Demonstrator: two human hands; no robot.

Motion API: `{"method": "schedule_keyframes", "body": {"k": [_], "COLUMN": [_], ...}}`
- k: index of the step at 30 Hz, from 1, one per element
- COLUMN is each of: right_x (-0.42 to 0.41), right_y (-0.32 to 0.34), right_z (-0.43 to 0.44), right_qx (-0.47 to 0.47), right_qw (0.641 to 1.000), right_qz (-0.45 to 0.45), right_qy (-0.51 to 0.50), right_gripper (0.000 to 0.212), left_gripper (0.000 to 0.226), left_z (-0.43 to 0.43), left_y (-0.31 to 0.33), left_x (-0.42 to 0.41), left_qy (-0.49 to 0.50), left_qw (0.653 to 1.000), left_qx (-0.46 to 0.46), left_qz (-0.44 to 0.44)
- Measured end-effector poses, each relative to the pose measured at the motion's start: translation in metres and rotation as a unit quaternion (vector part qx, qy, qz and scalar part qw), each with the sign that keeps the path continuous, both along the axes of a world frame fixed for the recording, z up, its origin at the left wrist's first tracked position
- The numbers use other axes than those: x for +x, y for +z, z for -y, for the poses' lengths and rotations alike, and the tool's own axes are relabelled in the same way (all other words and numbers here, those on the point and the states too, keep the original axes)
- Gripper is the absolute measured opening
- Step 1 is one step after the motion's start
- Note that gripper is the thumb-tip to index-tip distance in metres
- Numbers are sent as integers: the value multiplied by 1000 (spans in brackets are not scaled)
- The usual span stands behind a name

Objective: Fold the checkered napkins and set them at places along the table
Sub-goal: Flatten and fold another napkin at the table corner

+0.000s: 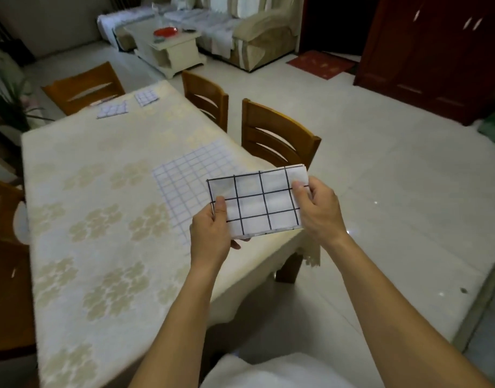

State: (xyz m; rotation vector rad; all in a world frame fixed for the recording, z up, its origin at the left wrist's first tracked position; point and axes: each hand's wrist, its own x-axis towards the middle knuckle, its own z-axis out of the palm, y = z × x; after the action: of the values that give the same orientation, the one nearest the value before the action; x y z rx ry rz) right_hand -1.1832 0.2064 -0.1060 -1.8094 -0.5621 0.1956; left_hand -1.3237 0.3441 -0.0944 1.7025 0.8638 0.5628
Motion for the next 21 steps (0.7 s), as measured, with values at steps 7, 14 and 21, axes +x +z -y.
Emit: {"method": "schedule_keyframes", "body": {"k": [7,14,21], "right_x": [27,64,89], "right_y": [10,33,28], "right_z": [14,40,40], "right_qx": [15,15,18], "right_qw": [998,986,982], "right_qz": [-16,43,42], "right_qy": [-62,-161,-184], "right_gripper": [24,23,27], "left_gripper": [30,48,56], "left_z": [2,5,-1], "left_y": [8,9,7], "left_x": [40,114,143], "left_qy": [-57,-114,-133], "left_qw": [998,993,990], "left_qx": [19,12,32], "left_qz": [4,36,47]}}
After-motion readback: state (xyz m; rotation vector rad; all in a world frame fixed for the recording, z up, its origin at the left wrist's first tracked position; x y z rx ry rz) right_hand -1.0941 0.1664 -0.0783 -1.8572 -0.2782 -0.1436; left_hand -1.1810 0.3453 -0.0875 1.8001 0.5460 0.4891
